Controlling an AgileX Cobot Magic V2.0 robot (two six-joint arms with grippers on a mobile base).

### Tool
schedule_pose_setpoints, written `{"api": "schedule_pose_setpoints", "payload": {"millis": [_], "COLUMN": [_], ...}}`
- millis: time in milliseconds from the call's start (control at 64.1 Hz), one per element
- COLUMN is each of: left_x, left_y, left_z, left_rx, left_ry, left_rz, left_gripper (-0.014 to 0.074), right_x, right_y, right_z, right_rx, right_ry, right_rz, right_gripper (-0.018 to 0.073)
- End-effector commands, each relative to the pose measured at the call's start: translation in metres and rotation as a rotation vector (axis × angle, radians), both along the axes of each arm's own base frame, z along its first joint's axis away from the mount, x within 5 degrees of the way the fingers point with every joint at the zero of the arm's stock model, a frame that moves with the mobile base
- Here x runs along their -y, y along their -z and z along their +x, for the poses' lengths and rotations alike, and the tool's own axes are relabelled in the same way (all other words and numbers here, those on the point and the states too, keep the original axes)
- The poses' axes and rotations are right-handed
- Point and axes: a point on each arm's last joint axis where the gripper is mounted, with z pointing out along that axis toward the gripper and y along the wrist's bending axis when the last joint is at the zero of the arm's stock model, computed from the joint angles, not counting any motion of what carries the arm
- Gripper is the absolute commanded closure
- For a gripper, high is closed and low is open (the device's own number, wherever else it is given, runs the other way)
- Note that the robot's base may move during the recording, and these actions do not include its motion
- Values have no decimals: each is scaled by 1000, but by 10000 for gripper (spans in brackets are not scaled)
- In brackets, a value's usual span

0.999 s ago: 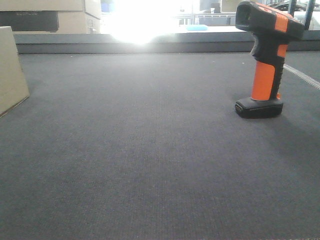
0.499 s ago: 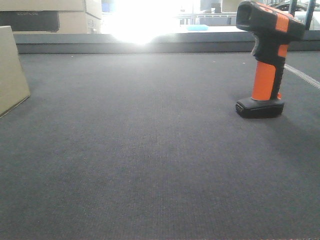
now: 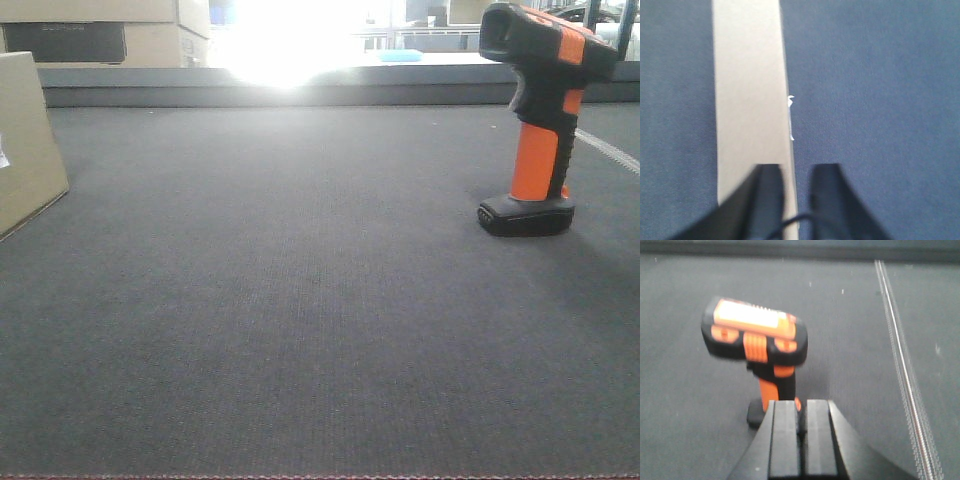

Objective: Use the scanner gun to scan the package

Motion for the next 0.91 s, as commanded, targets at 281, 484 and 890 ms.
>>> {"api": "schedule_pose_setpoints", "payload": {"millis": [281,484,890], "left_x": [5,7,22], "left_y": [28,62,83], "left_z": [-88,-140,-206], "left_rx": [379,607,819], "left_ry": [-39,-59,40], "left_rz": [38,61,34], "left_gripper": [707,707,707], "right_x": [3,2,0], "right_y": [27,32,21], "right_z": [-38,-65,-103], "right_rx": [101,156,309], "right_ry": [25,13,-7], "right_rz": [-23,-21,-21], "right_gripper": [710,710,710]}}
